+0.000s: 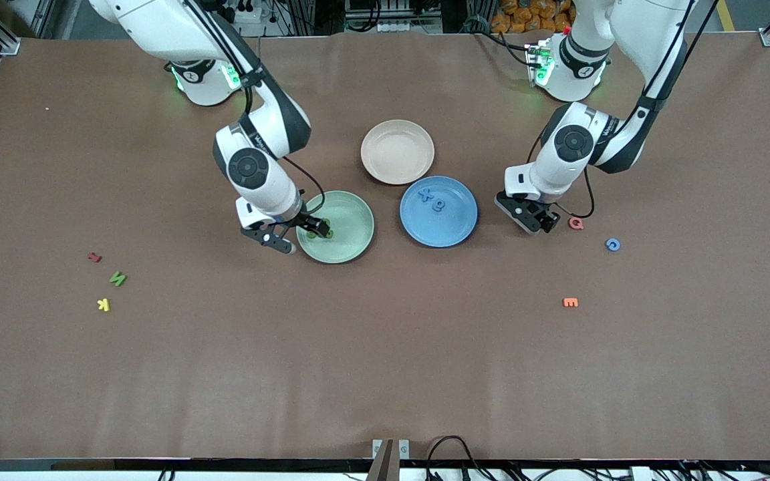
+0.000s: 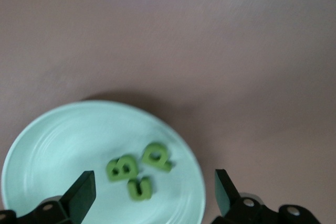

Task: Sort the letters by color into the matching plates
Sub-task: 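Grasp blue E with the left gripper while the right gripper withdraws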

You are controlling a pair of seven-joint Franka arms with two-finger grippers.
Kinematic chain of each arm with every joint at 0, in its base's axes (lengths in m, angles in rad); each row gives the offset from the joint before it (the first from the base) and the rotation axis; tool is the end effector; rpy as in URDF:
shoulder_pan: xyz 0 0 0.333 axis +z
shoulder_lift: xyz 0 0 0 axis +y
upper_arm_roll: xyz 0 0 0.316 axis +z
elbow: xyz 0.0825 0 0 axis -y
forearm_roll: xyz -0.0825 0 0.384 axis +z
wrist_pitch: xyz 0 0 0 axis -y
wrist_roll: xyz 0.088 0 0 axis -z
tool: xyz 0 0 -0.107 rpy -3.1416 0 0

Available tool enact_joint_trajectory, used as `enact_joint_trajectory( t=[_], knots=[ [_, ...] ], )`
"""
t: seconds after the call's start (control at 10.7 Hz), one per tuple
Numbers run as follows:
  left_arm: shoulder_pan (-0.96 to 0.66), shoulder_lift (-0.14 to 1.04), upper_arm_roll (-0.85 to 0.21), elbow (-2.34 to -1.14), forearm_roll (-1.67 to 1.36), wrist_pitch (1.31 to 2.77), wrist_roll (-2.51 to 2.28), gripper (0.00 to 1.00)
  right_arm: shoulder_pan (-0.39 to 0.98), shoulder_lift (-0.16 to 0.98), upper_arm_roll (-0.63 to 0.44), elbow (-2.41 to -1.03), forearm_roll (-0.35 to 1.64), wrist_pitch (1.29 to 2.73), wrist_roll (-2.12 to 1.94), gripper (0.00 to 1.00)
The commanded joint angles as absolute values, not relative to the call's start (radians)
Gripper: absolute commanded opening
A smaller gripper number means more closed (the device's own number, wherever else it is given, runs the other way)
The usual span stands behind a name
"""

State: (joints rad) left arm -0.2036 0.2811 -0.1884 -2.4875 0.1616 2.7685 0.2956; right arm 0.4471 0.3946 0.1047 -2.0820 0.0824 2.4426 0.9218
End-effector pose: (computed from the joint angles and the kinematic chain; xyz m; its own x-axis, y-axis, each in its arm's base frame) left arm 0.4318 -0.1908 0.1818 0.6745 -0.7383 0.0053 -0.7382 -0.6745 -0.0099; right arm 0.4976 0.3057 0.2330 0.9007 -0.4241 -0.0943 -0.4281 -0.9034 -0.0261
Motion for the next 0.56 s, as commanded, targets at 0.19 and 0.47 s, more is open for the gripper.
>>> enact_joint_trajectory(
  t=[0.19, 0.47],
  knots=[
    [-0.206, 0.299, -0.178, -2.479, 0.160, 2.792, 0.321, 0.82, 0.345, 0.385, 0.040, -2.074, 0.087, 2.424, 0.715, 1.00],
    [-0.204, 0.310, -0.157, -2.471, 0.160, 2.792, 0.337, 0.81, 0.232, 0.388, 0.040, -2.074, 0.083, 2.425, 0.609, 1.00]
  ],
)
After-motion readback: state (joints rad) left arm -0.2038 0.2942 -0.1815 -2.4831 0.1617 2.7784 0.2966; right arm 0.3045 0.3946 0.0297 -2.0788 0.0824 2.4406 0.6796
